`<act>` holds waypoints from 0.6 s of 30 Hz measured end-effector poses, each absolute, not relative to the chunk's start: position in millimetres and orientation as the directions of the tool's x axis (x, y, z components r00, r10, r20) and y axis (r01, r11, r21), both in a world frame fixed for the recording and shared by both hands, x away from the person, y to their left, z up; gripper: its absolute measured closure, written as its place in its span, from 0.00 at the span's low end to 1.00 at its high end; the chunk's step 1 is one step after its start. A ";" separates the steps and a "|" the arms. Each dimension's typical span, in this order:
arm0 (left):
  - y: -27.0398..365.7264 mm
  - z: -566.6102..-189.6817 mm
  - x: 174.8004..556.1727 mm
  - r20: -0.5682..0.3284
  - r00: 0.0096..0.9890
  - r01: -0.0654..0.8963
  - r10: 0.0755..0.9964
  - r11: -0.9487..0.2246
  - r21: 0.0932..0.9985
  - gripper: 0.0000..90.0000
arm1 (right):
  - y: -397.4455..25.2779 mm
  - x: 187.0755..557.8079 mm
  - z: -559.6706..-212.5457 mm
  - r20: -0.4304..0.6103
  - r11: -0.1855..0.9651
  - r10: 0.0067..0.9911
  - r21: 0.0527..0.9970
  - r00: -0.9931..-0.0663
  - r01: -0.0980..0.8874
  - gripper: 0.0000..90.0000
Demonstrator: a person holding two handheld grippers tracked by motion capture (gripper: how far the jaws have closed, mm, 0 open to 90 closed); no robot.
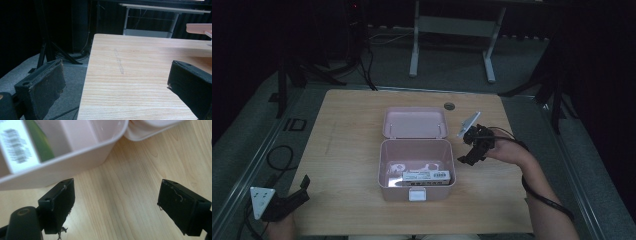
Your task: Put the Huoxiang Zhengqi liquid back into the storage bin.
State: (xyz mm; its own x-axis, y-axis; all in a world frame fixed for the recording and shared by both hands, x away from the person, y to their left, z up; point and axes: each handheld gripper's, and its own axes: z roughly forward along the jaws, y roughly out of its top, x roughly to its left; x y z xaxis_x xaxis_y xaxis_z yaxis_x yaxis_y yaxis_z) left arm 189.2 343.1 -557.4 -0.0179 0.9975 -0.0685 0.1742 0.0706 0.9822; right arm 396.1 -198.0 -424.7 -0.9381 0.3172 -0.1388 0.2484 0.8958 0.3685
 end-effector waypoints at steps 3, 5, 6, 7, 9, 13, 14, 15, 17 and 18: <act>343.2 -557.5 189.3 -0.068 -0.016 0.175 0.998 0.069 0.982 0.01 | -204.0 396.1 -439.1 -0.154 0.875 0.348 0.408 -0.925 0.261 0.15; 343.3 -557.7 189.4 -0.068 -0.016 0.174 0.998 0.070 0.982 0.01 | -209.8 396.0 -450.4 -0.165 0.856 0.376 0.438 -0.912 0.274 0.15; 343.4 -557.7 189.5 -0.068 -0.016 0.174 0.998 0.070 0.982 0.01 | -212.6 396.0 -455.0 -0.172 0.848 0.389 0.452 -0.905 0.278 0.15; 343.5 -557.6 189.5 -0.067 -0.015 0.176 0.998 0.068 0.982 0.01 | -215.5 396.2 -459.2 -0.167 0.838 0.403 0.464 -0.900 0.289 0.15; 343.3 -557.6 189.6 -0.067 -0.014 0.175 0.998 0.068 0.982 0.01 | -221.3 395.9 -466.9 -0.166 0.816 0.427 0.495 -0.889 0.299 0.15; 343.2 -557.5 189.7 -0.066 -0.014 0.176 0.998 0.068 0.982 0.01 | -233.8 393.1 -481.3 -0.165 0.775 0.470 0.547 -0.867 0.316 0.15; 343.2 -557.5 189.7 -0.066 -0.014 0.176 0.998 0.068 0.982 0.01 | -237.3 392.6 -484.5 -0.169 0.766 0.484 0.557 -0.859 0.321 0.15; 343.1 -557.5 189.7 -0.066 -0.014 0.176 0.998 0.067 0.982 0.01 | -239.8 392.0 -486.8 -0.167 0.755 0.497 0.567 -0.852 0.329 0.15; 342.8 -557.5 189.8 -0.066 -0.014 0.176 0.998 0.067 0.982 0.01 | -247.3 391.0 -493.2 -0.149 0.724 0.529 0.592 -0.836 0.353 0.15; 342.7 -557.5 189.9 -0.066 -0.014 0.177 0.998 0.067 0.982 0.01 | -250.4 390.3 -495.8 -0.151 0.716 0.538 0.601 -0.829 0.355 0.15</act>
